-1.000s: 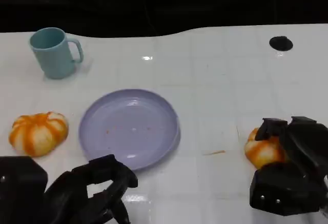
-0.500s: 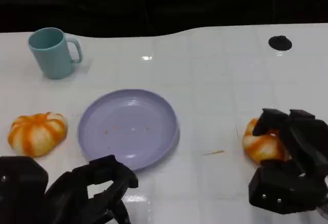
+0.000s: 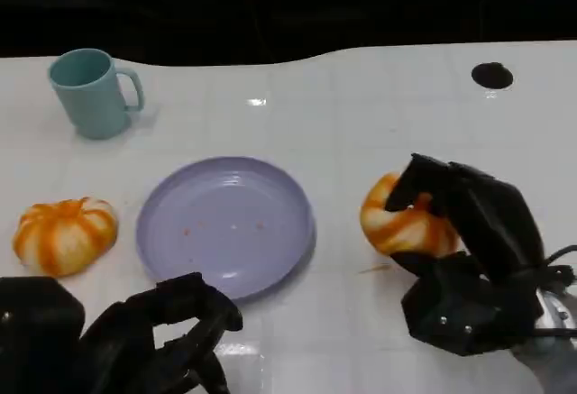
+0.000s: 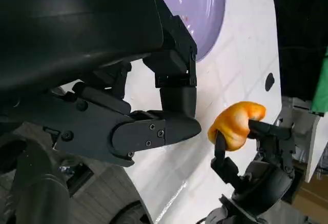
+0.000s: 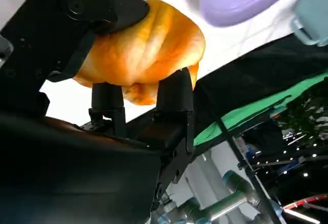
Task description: Grasp the bread from the table and place it into the plate.
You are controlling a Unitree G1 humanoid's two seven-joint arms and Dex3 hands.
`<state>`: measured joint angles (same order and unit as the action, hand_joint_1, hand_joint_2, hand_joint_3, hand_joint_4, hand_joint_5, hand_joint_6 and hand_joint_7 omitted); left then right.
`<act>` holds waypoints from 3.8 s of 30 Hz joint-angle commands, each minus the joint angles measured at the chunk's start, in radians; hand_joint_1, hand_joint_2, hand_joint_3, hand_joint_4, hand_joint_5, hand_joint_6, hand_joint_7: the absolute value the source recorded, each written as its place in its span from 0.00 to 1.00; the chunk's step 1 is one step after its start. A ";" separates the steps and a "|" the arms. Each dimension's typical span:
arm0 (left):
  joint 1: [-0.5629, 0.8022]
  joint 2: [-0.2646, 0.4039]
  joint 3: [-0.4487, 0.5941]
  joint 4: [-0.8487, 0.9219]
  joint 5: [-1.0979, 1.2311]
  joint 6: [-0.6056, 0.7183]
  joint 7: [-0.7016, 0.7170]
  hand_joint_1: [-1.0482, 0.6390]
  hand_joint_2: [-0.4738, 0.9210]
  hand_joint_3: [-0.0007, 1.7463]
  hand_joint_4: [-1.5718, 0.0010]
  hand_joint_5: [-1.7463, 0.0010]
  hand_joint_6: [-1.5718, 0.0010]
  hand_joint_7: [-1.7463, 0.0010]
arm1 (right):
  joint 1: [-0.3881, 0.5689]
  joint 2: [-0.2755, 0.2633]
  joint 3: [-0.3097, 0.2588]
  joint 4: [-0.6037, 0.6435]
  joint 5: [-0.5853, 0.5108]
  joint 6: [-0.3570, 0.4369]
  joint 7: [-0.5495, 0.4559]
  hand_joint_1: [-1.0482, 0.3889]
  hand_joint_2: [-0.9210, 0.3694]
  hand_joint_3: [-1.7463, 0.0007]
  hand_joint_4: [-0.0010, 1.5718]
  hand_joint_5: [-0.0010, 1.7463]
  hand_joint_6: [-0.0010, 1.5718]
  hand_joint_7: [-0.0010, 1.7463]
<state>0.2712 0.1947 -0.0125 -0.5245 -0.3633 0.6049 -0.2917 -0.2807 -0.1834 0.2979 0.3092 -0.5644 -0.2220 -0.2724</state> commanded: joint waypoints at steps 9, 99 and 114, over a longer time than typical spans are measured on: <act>0.021 0.002 -0.011 -0.008 0.003 -0.010 0.006 0.37 0.98 0.32 0.55 0.00 0.60 0.18 | -0.125 0.120 0.035 0.074 0.038 0.001 0.073 0.68 0.46 0.21 0.59 1.00 0.46 0.99; 0.031 -0.007 -0.039 0.005 0.007 -0.043 0.010 0.37 0.95 0.37 0.55 0.00 0.59 0.19 | 0.594 -0.009 -0.177 -0.686 0.537 -0.025 0.519 0.72 0.46 0.14 0.56 1.00 0.51 0.87; 0.035 0.013 -0.009 0.005 -0.004 -0.034 0.000 0.36 0.95 0.35 0.55 0.00 0.58 0.20 | 0.701 0.033 -0.199 -0.717 0.506 0.051 0.454 0.75 0.42 0.15 0.58 1.00 0.46 0.89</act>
<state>0.2971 0.1925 -0.0381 -0.5200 -0.3611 0.5674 -0.2896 0.4130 -0.1542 0.1005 -0.4194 -0.0484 -0.1773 0.1991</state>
